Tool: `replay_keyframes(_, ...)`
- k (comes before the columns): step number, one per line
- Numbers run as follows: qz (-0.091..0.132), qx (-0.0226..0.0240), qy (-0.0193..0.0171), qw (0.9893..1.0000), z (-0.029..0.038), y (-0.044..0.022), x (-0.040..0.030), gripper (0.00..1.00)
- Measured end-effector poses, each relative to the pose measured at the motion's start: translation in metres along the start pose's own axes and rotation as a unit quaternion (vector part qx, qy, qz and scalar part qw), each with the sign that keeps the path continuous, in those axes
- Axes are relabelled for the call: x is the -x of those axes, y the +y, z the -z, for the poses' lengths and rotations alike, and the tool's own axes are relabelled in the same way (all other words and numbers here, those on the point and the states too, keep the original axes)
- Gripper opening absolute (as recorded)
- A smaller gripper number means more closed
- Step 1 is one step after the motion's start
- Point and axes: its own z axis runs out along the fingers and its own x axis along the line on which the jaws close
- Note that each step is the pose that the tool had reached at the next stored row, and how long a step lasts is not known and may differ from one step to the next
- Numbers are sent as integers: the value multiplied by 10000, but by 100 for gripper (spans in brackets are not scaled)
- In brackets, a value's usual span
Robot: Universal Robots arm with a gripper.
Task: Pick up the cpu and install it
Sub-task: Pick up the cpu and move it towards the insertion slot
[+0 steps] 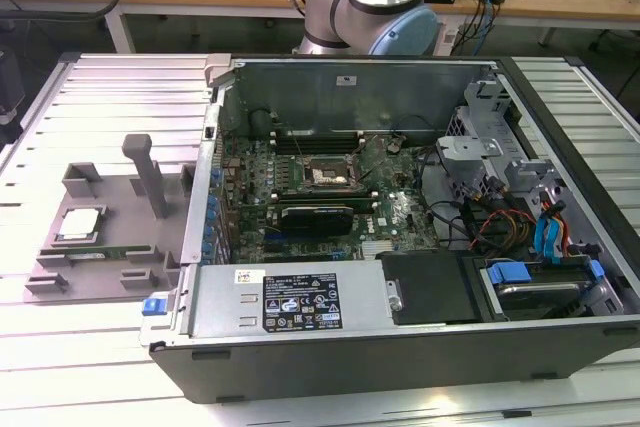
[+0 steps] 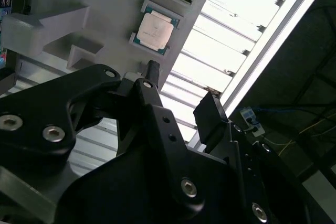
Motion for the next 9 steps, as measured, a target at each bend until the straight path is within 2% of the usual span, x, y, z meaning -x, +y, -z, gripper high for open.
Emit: replay_keyframes(9,0,0,0,10000,-53,2,-2,54)
